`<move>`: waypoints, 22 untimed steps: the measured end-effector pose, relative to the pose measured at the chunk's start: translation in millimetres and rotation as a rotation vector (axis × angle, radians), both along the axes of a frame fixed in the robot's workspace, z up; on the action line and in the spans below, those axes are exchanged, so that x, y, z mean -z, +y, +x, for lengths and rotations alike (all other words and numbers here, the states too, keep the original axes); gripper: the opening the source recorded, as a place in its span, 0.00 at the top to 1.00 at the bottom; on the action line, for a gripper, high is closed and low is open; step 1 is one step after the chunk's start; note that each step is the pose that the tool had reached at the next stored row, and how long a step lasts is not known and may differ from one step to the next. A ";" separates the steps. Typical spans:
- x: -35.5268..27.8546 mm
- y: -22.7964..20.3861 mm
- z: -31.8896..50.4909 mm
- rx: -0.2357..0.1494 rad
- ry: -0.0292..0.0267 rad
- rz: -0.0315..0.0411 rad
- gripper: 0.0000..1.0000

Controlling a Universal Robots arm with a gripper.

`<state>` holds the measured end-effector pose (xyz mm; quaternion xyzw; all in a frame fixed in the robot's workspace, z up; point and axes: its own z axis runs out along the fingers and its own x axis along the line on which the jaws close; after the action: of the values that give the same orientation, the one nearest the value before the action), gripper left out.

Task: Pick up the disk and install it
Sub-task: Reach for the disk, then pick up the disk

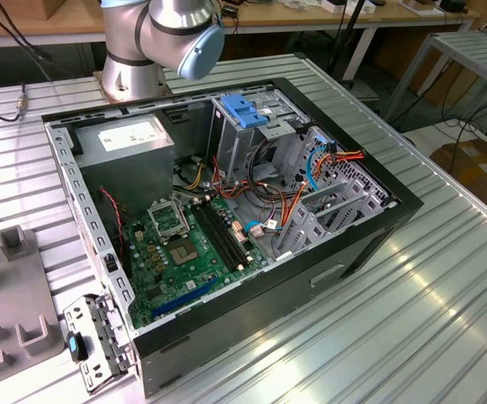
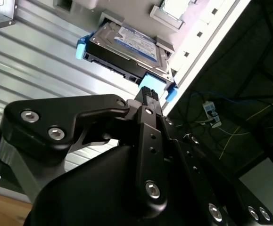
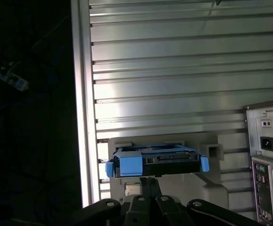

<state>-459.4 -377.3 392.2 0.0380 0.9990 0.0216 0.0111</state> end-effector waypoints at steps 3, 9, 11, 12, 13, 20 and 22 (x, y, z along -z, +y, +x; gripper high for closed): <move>0.3 1.1 -6.7 0.000 0.0013 0.0001 0.89; 0.3 1.1 -7.5 0.000 0.0013 0.0001 0.89; 0.3 1.1 -7.5 0.000 0.0014 0.0000 0.89; 0.3 1.2 -7.6 0.000 0.0014 0.0000 0.89; 0.2 1.1 -7.6 0.000 0.0014 0.0000 0.89; 0.3 1.2 -7.7 -0.005 0.0013 0.0002 0.89; 0.3 1.2 -7.7 -0.033 0.0014 0.0002 0.89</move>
<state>-467.1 -376.2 391.9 0.0215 0.9995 0.0219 0.0100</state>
